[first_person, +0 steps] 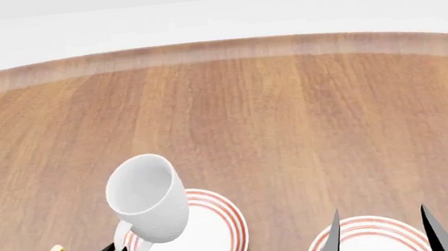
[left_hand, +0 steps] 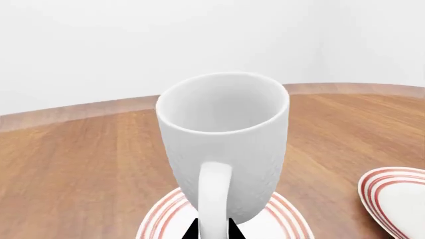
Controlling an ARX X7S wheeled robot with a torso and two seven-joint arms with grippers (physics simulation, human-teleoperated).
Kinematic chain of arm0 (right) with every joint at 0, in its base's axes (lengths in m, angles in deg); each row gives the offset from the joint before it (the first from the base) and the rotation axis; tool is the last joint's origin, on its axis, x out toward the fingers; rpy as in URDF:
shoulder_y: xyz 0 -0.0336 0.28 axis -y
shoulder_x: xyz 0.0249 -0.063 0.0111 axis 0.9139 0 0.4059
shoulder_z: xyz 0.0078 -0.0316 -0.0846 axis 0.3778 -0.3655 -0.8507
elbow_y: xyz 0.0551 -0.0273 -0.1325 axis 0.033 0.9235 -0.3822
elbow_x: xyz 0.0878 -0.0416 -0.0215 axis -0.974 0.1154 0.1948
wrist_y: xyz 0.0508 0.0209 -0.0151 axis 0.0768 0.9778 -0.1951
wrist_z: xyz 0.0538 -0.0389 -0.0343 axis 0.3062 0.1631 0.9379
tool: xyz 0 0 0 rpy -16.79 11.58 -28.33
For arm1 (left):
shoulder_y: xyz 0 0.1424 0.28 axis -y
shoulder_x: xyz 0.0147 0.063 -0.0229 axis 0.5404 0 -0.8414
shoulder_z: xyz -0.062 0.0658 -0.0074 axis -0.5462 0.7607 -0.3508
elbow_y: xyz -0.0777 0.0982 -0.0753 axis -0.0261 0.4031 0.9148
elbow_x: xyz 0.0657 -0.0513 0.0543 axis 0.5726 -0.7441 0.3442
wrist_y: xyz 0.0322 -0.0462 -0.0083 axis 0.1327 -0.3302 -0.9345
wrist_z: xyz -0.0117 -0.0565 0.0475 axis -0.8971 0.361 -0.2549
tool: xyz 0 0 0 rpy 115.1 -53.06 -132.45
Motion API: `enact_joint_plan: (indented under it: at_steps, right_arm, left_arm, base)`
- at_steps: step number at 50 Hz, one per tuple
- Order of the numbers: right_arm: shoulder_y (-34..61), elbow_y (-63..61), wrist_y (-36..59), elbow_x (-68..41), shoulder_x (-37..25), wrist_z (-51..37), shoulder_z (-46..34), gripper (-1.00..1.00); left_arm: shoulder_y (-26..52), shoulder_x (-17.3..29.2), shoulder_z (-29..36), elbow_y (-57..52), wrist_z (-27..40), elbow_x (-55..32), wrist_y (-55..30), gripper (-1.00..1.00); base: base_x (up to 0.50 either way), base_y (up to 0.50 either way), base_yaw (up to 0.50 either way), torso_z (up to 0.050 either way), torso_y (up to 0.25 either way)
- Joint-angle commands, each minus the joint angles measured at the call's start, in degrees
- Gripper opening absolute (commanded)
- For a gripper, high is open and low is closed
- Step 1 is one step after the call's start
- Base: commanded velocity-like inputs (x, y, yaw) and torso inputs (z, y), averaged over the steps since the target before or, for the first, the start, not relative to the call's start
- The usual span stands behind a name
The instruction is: Put the white mug on the left plate.
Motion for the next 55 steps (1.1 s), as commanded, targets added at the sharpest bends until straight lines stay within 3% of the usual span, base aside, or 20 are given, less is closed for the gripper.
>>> enact_joint_plan:
  at_steps: [1,55]
  right_arm:
    - [-0.4,0.3,-0.7,-0.3,-0.2,-0.1,0.2,1.00]
    - [-1.6,0.4,-2.8,-1.8,-1.0,-0.6,1.2,1.00]
  left_arm:
    - [1.5,-1.0,0.3,2.7,-0.3,-0.8,1.0,-1.00]
    - [10.3,-7.5,2.2,28.3,2.2,3.3,12.4,-1.00]
  base:
    - [0.00,0.00,0.00,0.000,0.000]
    - [0.00,0.00,0.00,0.000,0.000]
